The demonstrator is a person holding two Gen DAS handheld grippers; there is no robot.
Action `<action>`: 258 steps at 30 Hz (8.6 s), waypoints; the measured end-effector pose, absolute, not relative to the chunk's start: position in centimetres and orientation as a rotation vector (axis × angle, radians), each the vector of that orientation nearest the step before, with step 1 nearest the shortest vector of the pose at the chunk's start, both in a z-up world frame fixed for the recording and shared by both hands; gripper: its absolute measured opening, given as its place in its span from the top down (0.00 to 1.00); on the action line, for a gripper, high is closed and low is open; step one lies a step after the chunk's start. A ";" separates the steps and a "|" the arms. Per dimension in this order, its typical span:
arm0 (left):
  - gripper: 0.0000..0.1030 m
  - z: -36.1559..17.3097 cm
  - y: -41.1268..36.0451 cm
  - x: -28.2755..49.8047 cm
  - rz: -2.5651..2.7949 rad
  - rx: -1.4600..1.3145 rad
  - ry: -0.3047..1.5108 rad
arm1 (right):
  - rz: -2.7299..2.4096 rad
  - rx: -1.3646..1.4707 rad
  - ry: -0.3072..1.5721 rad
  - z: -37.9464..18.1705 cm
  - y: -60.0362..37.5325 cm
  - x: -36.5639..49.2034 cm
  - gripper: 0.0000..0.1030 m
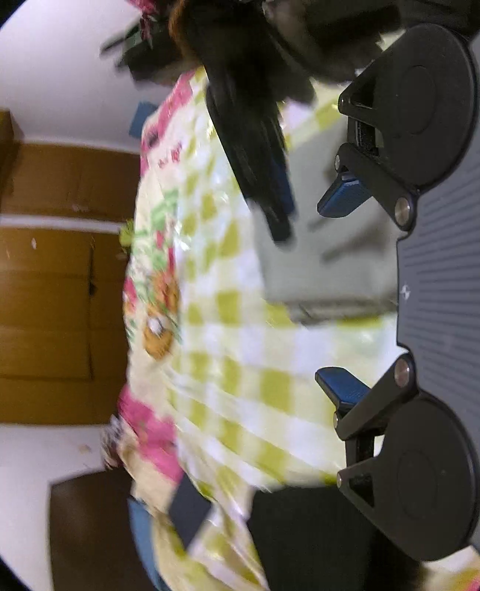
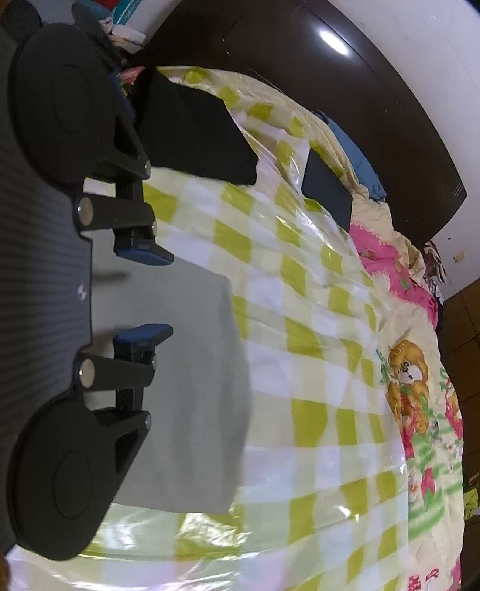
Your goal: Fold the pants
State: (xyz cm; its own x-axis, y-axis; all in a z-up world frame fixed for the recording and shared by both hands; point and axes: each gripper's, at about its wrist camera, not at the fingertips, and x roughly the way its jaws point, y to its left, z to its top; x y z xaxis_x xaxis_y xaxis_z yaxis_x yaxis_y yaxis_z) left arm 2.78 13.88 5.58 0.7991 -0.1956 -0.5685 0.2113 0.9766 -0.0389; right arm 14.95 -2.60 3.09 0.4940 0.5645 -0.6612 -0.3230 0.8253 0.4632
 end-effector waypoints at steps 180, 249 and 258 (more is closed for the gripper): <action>0.00 -0.4 5.4 1.0 -0.070 0.045 0.870 | 0.263 0.324 0.831 -1.1 -11.8 -1.0 0.49; 0.00 -0.5 5.8 1.1 -0.066 0.026 0.887 | 0.298 0.329 0.831 -1.3 -11.9 -0.7 0.38; 0.00 -0.3 6.1 1.1 -0.049 0.004 0.880 | 0.252 0.299 0.769 -0.4 -12.2 -1.2 0.36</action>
